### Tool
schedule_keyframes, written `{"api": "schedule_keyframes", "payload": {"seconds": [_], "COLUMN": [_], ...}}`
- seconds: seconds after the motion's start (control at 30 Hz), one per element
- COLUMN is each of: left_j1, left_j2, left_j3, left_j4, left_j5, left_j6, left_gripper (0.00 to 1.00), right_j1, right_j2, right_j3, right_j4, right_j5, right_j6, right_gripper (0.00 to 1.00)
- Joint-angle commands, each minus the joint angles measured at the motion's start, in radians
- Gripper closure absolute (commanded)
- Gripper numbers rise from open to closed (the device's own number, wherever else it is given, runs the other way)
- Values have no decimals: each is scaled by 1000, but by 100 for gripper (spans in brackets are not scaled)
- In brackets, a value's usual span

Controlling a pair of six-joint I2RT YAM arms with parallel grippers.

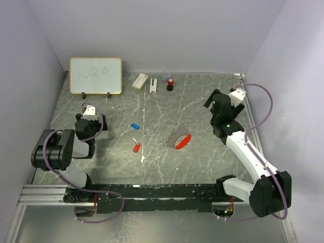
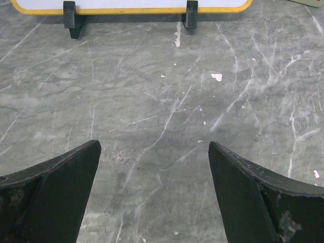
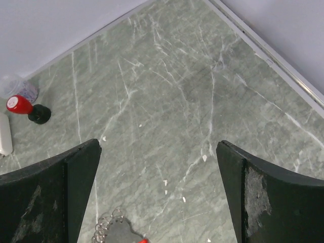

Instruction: Put the keys on the keyring

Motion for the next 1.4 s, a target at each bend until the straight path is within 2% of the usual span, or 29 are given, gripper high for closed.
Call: {"api": "schedule_keyframes", "payload": {"seconds": [0.0, 0.2, 0.43, 0.53, 0.7, 0.93, 1.23, 1.37], "left_j1": [-8, -8, -8, -8, -8, -8, -8, -9], "left_j2": [3, 2, 3, 4, 4, 4, 4, 5], "left_j3": [14, 14, 14, 14, 14, 14, 15, 17], "left_j4": [38, 38, 37, 38, 38, 38, 38, 36], "left_j5": [-6, -6, -6, -7, -6, -8, -6, -7], "left_j6": [6, 6, 6, 6, 6, 6, 6, 6], "left_gripper": [1, 1, 1, 1, 1, 1, 1, 1], "right_j1": [4, 4, 4, 4, 5, 8, 21, 28], "right_j2": [3, -37, 93, 86, -18, -69, -121, -150], "right_j3": [-10, -75, 80, 30, -136, -185, -209, -248], "right_j4": [16, 165, -57, -16, 125, 123, 86, 81], "right_j5": [7, -283, -323, -397, -506, -597, -623, -660], "right_j6": [-38, -356, -286, -260, -217, -181, -190, -199], "right_gripper": [0, 0, 0, 0, 0, 0, 1, 5]}}
